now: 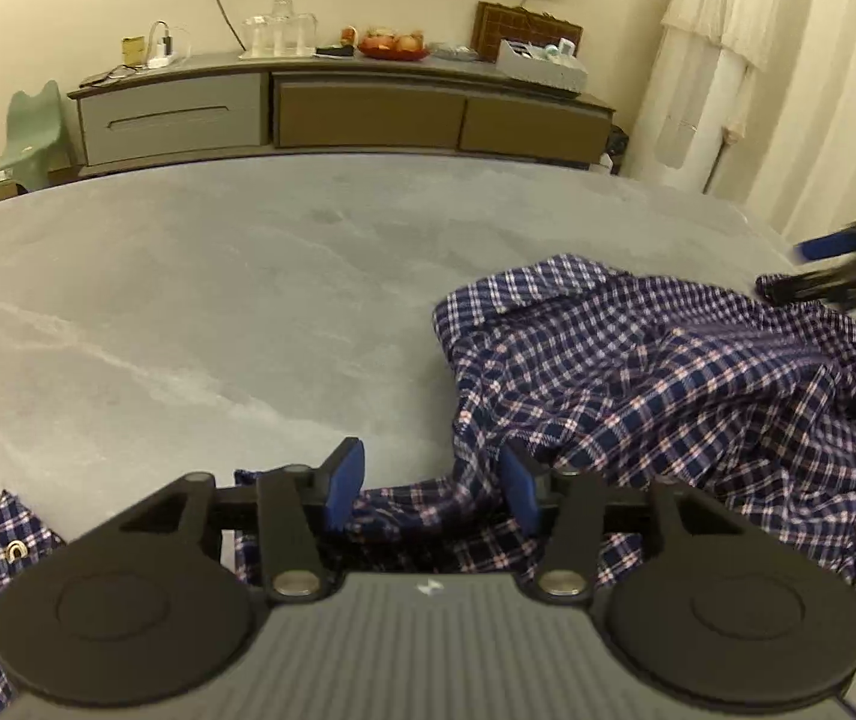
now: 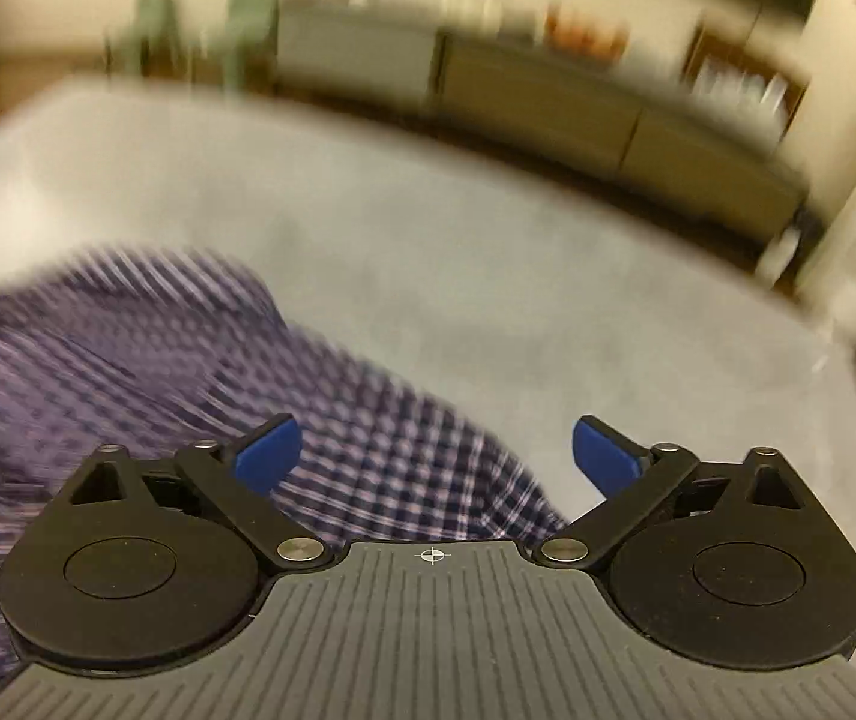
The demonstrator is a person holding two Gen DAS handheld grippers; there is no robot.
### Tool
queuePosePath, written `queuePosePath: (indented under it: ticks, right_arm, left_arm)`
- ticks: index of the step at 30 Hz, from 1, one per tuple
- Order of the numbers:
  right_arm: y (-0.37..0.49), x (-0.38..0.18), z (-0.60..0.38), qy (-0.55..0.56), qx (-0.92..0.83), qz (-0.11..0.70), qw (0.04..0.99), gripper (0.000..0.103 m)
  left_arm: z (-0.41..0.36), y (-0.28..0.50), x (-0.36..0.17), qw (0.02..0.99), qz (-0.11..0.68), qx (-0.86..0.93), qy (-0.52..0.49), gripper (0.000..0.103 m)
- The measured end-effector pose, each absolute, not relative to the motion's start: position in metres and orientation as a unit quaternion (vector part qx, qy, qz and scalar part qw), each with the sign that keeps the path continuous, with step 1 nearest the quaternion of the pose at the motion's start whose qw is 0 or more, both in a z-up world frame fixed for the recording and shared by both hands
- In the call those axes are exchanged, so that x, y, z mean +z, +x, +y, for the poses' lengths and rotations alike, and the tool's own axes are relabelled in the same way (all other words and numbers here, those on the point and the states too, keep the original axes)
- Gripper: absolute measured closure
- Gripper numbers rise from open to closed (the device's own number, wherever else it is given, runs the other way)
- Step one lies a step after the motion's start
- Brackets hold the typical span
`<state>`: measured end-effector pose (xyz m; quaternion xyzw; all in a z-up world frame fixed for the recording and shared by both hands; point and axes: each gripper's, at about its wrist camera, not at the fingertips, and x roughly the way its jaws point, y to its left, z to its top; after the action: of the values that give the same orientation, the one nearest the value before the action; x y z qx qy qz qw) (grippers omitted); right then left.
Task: Fold clothes
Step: 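Lift the shirt high with both grippers and shake it out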
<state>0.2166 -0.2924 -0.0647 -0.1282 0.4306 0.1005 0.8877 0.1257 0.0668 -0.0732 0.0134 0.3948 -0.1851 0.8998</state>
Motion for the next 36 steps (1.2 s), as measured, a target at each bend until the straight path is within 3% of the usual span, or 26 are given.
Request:
queuePosePath:
  ticks: [2,3,5,6,7,12,18,26,36]
  right_arm:
    - [0.238,-0.086,-0.301,-0.111,0.106,0.461,0.874,0.016]
    - [0.237,-0.089,-0.303,-0.1,0.116,0.466,0.872,0.024]
    - [0.235,-0.093,-0.305,-0.076,0.134,0.476,0.866,0.047]
    - [0.234,-0.095,-0.306,-0.065,0.143,0.48,0.863,0.089]
    - [0.232,-0.096,-0.307,-0.058,0.151,0.481,0.861,0.101]
    - [0.191,-0.037,-0.314,-0.063,0.14,0.393,0.907,0.102]
    - [0.088,0.113,-0.313,-0.052,0.11,0.218,0.968,0.102]
    - [-0.088,0.295,-0.276,-0.072,0.064,0.003,0.995,0.103]
    - [-0.238,0.413,-0.233,-0.097,0.049,-0.134,0.985,0.103]
  left_arm:
    - [0.066,0.129,-0.078,0.895,0.402,-0.194,0.013,0.068]
    - [0.065,0.131,-0.081,0.891,0.408,-0.2,0.013,0.096]
    - [0.062,0.134,-0.086,0.887,0.413,-0.205,0.02,0.101]
    - [0.061,0.134,-0.085,0.891,0.408,-0.199,0.026,0.101]
    - [0.06,0.134,-0.084,0.894,0.403,-0.193,0.031,0.101]
    - [0.079,0.129,-0.026,0.927,0.336,-0.165,0.0,0.102]
    - [0.107,0.075,0.1,0.968,0.2,-0.149,-0.008,0.102]
    - [0.115,-0.062,0.262,0.99,0.0,-0.14,0.008,0.102]
    - [0.107,-0.175,0.374,0.983,-0.147,-0.11,0.028,0.102]
